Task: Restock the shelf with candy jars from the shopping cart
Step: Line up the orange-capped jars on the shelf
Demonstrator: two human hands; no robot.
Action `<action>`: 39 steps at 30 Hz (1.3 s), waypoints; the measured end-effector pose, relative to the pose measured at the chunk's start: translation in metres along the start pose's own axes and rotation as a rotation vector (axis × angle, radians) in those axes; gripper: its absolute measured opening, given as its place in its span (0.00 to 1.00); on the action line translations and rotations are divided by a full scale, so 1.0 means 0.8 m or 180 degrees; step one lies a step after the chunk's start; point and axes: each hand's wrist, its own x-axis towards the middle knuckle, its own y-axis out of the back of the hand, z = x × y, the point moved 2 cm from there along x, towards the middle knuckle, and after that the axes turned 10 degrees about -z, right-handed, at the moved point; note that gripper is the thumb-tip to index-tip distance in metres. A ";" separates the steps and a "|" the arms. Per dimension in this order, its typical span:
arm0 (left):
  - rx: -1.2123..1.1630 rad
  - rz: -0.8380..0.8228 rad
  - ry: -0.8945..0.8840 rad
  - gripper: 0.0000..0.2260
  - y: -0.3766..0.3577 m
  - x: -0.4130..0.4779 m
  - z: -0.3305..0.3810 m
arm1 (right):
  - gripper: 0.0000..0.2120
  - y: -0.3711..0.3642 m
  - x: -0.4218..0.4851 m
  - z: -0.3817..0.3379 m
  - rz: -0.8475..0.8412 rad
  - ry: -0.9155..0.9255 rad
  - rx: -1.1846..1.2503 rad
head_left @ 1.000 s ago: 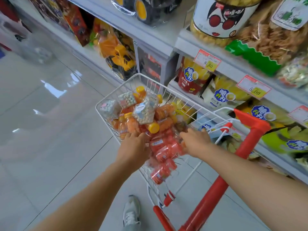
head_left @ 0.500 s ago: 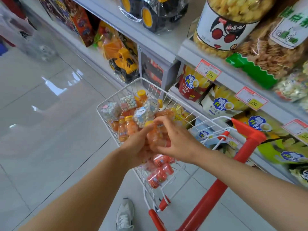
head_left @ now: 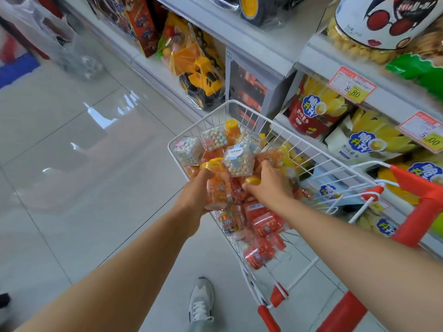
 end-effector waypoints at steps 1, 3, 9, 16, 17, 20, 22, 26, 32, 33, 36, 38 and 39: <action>0.0031 0.0002 0.0003 0.10 0.002 0.000 0.001 | 0.23 0.002 0.000 0.000 0.0049 0.0031 0.0041; 0.0106 0.0038 0.0011 0.11 0.002 -0.001 0.002 | 0.21 0.014 -0.006 0.003 0.0143 0.0101 0.0131; 0.0225 0.0141 -0.0027 0.13 -0.031 -0.017 0.013 | 0.11 0.077 -0.041 0.035 0.0229 0.0574 0.0882; 0.0388 -0.0084 -0.0232 0.18 -0.139 -0.065 0.047 | 0.11 0.196 -0.116 0.078 0.0573 0.1166 0.2138; 0.0378 -0.0201 -0.0314 0.19 -0.161 -0.073 0.055 | 0.13 0.217 -0.132 0.083 0.0653 0.1263 0.2223; 0.0557 -0.0423 -0.0572 0.32 -0.223 -0.103 0.081 | 0.13 0.283 -0.187 0.099 0.0874 0.1541 0.2368; 0.0690 -0.0626 -0.0897 0.36 -0.265 -0.123 0.098 | 0.12 0.327 -0.227 0.110 0.1108 0.1703 0.2349; 0.0916 -0.0870 -0.1510 0.15 -0.356 -0.185 0.146 | 0.18 0.410 -0.317 0.135 0.1870 0.1911 0.2167; 0.1108 -0.1352 -0.2373 0.13 -0.507 -0.285 0.185 | 0.18 0.526 -0.444 0.194 0.2787 0.2193 0.1914; 0.1113 -0.1454 -0.2476 0.14 -0.535 -0.303 0.187 | 0.18 0.542 -0.462 0.207 0.2945 0.2211 0.1844; 0.1117 -0.1773 -0.2882 0.11 -0.611 -0.345 0.185 | 0.17 0.581 -0.505 0.255 0.3270 0.2192 0.1758; 0.1173 -0.1932 -0.3088 0.09 -0.657 -0.367 0.179 | 0.15 0.600 -0.526 0.296 0.3402 0.2115 0.1778; 0.1203 -0.2031 -0.3136 0.08 -0.678 -0.374 0.175 | 0.14 0.609 -0.535 0.317 0.3455 0.2020 0.1792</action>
